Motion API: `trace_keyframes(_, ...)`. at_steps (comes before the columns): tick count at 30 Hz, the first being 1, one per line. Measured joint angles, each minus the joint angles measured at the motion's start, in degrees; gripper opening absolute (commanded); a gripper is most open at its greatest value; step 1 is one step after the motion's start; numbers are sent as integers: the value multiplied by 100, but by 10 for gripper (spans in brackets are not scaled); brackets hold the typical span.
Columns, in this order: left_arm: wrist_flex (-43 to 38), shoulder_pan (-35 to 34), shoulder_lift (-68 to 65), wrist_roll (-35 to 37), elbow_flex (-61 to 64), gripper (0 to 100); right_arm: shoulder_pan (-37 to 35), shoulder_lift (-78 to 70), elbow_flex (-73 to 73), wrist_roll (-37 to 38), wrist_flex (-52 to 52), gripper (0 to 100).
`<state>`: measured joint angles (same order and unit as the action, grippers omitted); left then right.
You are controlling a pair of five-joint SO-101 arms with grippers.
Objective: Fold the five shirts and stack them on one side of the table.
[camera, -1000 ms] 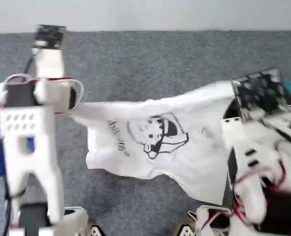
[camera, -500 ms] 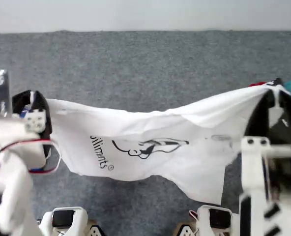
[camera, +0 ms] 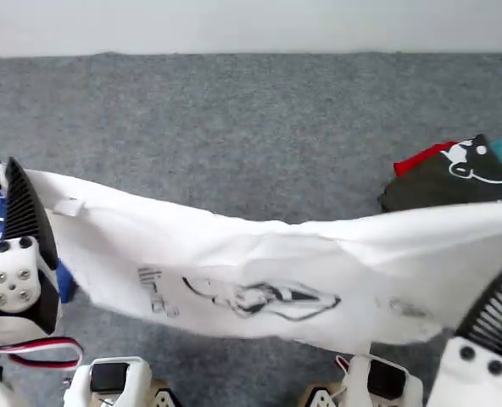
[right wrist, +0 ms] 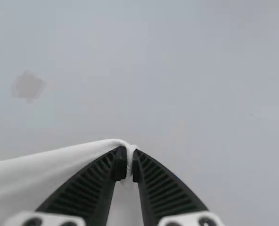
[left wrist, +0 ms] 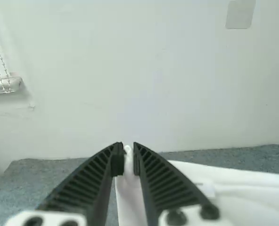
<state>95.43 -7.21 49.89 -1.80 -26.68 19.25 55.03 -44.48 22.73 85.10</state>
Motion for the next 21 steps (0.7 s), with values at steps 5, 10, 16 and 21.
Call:
trace_keyframes(5,0,0,0,0,0,12,404,-18,18,0,-563,9)
trace_keyframes(10,-18,0,-475,9,-35,12,738,-369,-88,0,-1178,9)
trace_keyframes(16,-255,0,-1380,9,-615,12,756,-949,0,0,-1653,9)
trace_keyframes(21,-202,9,-2084,9,-1204,12,756,-1196,0,0,-1688,10)
